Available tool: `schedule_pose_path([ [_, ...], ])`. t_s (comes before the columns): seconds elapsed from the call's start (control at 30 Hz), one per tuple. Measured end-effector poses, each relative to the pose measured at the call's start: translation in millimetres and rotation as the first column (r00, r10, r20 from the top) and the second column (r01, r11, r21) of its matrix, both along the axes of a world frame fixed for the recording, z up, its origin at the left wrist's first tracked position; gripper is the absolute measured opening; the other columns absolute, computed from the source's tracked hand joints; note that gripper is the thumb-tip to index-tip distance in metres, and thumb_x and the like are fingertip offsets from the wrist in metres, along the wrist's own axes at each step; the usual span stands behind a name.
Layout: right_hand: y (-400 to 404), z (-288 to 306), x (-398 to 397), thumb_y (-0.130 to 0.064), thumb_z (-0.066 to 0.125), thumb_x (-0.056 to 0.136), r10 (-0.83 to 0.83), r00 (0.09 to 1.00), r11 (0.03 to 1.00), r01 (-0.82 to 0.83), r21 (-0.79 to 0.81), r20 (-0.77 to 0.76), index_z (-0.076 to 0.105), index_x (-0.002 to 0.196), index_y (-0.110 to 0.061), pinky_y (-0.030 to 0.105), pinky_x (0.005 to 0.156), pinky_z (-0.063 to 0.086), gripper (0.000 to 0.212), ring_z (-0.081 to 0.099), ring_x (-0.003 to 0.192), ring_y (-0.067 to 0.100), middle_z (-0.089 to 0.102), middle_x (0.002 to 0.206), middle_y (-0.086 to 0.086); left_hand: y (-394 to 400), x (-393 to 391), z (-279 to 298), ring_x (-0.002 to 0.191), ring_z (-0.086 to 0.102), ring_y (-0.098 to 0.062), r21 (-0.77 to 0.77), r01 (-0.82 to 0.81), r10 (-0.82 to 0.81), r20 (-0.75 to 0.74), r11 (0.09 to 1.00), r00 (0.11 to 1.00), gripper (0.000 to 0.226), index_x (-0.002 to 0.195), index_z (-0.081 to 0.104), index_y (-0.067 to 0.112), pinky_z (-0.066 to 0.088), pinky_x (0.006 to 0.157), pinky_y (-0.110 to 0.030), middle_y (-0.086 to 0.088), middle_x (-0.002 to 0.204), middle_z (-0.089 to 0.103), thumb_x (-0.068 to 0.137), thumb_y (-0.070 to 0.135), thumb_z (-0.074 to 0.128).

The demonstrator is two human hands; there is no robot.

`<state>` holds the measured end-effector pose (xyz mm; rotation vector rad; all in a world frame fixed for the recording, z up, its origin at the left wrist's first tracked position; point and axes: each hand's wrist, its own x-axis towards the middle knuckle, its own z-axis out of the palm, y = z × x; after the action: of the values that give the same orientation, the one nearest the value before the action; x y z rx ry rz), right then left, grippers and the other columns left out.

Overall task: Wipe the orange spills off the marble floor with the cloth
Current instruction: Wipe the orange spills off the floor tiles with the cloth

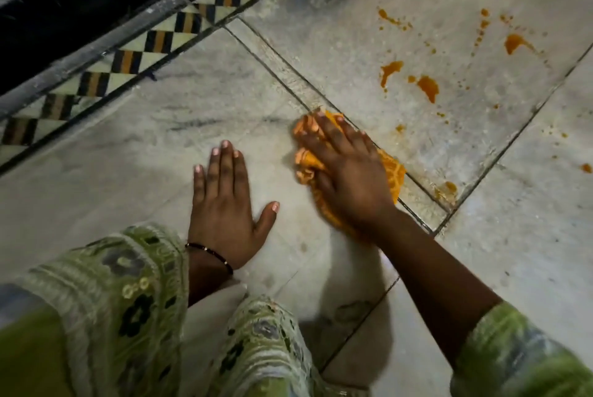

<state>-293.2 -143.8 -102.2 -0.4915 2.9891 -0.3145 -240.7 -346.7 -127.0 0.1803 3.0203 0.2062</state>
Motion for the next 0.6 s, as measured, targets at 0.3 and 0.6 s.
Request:
schedule_pose_path([
  [0.3,44,4,123,-0.036,0.044,0.084,-0.266,0.963,0.961,0.262,-0.084,-0.043,0.037,0.145,-0.031,0.049,0.112,0.026,0.061,0.021,0.143,0.031,0.022,0.157,0.0,57,-49,16,0.146,0.003,-0.028,0.162,0.305,-0.295,-0.084,0.938,0.952,0.088,0.149,0.012,0.002,-0.001,0.115,-0.051,-0.016,0.158,0.007,0.086,0.061,0.028],
  [0.6,119,1,59,-0.035,0.044,0.082,-0.429,0.897,0.893,0.405,-0.194,-0.104,0.05,0.137,-0.025,0.052,0.106,0.035,0.056,0.038,0.134,0.031,0.038,0.15,0.009,76,-64,-4,0.143,0.023,-0.024,0.072,0.461,-0.453,-0.101,0.884,0.886,0.065,0.147,0.028,0.004,0.01,0.115,-0.048,-0.012,0.155,0.024,0.092,0.038,0.026],
])
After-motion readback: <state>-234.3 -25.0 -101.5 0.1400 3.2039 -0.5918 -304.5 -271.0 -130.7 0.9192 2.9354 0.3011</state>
